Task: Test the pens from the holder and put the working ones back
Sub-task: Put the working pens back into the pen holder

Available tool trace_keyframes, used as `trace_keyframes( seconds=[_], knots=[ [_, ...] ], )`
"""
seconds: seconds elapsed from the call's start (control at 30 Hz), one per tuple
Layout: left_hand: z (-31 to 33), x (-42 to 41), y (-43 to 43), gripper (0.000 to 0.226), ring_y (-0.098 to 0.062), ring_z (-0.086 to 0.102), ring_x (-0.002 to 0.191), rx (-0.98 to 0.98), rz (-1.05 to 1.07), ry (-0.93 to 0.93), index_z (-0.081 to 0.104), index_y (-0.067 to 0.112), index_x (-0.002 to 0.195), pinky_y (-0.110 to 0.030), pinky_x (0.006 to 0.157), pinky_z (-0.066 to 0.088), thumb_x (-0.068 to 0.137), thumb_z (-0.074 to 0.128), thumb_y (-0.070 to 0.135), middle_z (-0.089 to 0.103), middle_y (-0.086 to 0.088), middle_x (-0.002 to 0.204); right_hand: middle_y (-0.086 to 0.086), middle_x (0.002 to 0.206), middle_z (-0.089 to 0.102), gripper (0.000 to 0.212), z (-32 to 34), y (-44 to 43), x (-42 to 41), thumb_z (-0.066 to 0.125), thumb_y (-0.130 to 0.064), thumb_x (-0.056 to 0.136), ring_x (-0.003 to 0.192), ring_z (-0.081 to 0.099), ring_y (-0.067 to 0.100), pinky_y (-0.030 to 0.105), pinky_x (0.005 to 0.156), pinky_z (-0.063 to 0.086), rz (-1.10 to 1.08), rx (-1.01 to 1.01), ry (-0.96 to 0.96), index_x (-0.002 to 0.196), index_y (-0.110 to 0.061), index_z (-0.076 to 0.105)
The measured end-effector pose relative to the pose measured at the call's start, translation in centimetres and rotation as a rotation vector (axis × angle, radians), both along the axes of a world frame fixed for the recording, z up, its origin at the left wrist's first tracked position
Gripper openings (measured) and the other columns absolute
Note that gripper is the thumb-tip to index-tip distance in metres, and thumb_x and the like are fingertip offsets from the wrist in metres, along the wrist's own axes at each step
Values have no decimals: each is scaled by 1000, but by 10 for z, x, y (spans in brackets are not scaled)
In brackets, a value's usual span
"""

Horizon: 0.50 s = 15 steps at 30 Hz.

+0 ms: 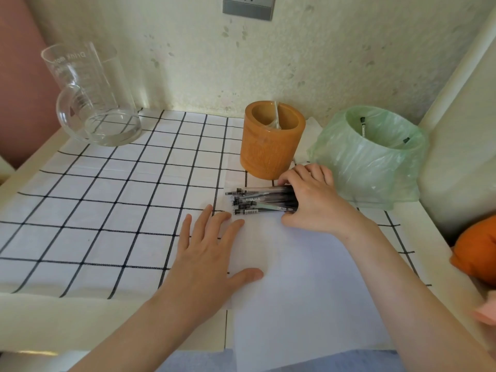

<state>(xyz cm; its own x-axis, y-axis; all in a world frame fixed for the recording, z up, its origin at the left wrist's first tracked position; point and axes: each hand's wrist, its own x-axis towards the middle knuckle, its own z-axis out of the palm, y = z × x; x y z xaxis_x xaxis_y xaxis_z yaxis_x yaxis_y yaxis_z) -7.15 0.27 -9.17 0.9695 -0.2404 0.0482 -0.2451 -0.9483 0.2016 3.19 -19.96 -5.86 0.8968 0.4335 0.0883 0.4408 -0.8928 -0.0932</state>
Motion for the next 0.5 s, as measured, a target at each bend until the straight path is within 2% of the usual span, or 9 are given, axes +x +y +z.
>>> trace_keyframes(
  seconds=[0.1,0.23,0.33,0.43,0.5],
  knots=[
    [-2,1,0,85,-29,41,131,10,10,-23,51,23,127,-50,106,25,78,10,78,54,0,128,-11,104,43,51,5,-1,-1,67,-31,64,109,33,16,23,97,6,8,-4,24,110,-23,45],
    [-4,1,-1,81,-30,44,128,16,9,-41,53,21,125,-50,104,28,74,23,77,56,-2,125,-10,104,40,55,7,0,-1,66,-34,67,112,33,16,30,108,1,45,-98,30,118,-23,48],
    [-3,2,0,82,-30,47,126,21,11,-44,54,22,123,-52,102,31,76,18,78,57,-1,123,-9,102,37,54,5,1,0,65,-37,67,114,32,17,30,107,4,37,-130,35,116,-21,49],
    [-2,2,0,79,-31,48,125,2,2,-25,54,22,123,-51,101,32,74,25,77,57,-2,123,-7,97,41,41,3,1,-1,64,-37,68,105,33,17,28,100,12,43,-154,36,102,-18,51],
    [0,1,-1,82,-30,40,132,-29,4,9,50,22,127,-48,106,25,71,26,77,52,-1,130,-7,88,44,29,5,2,-3,63,-35,70,95,38,17,27,92,17,27,-153,44,89,-18,49]
  ],
)
